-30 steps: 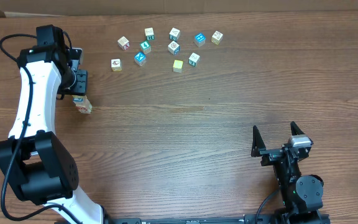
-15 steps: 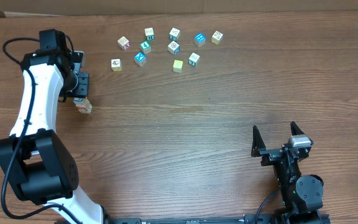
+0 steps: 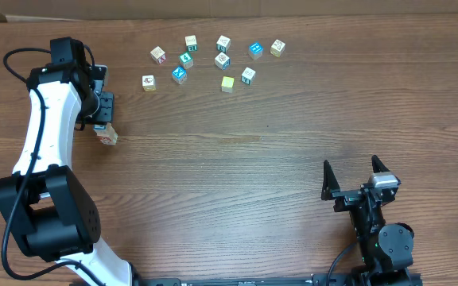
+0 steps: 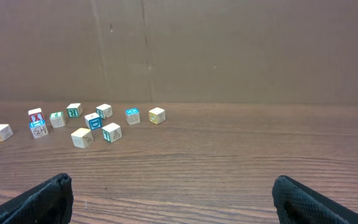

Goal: Form a tower
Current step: 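Align and lower the umbrella block onto the blue P block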

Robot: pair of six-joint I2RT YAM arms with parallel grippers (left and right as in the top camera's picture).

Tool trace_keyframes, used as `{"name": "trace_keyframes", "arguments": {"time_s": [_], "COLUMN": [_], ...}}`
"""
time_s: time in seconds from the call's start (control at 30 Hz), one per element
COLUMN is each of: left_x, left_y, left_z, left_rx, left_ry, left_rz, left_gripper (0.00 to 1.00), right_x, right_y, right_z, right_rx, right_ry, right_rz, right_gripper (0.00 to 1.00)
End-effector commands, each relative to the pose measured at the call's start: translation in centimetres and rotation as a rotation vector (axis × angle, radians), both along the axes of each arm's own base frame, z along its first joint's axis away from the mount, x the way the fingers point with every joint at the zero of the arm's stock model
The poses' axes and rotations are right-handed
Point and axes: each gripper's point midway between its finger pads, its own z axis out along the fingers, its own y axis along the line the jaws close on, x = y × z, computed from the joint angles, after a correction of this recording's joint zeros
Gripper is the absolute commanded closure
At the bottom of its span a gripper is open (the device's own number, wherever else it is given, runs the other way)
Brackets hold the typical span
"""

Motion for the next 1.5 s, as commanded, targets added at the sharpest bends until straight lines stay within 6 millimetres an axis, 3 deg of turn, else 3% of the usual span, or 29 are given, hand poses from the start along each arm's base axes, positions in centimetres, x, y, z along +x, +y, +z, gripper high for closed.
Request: {"name": "trace_keyframes", "arguments": {"time_s": [0.0, 1.07, 1.47], "left_x": [-0.4, -0.6, -0.1], "left_y": [0.5, 0.5, 0.8], "left_z": [-0.6, 0.3, 1.8], "left_rx": [0.012, 0.027, 0.044], "left_ry": [0.026, 0.031, -0.001], "left_rz": [0.019, -0.039, -0.048], "left_gripper": [0.76, 0.76, 0.78], "right_x": [0.1, 0.1, 0.1], "right_y": [-0.1, -0.1, -0.1], "right_z": [-0.4, -0.4, -0.4], "right_rx": [-0.002, -0.002, -0.002], "right_ry": [0.004, 0.004, 0.004], "right_rz": [-0.003, -0.003, -0.003], "right_gripper": [0.0, 0.0, 0.0]}}
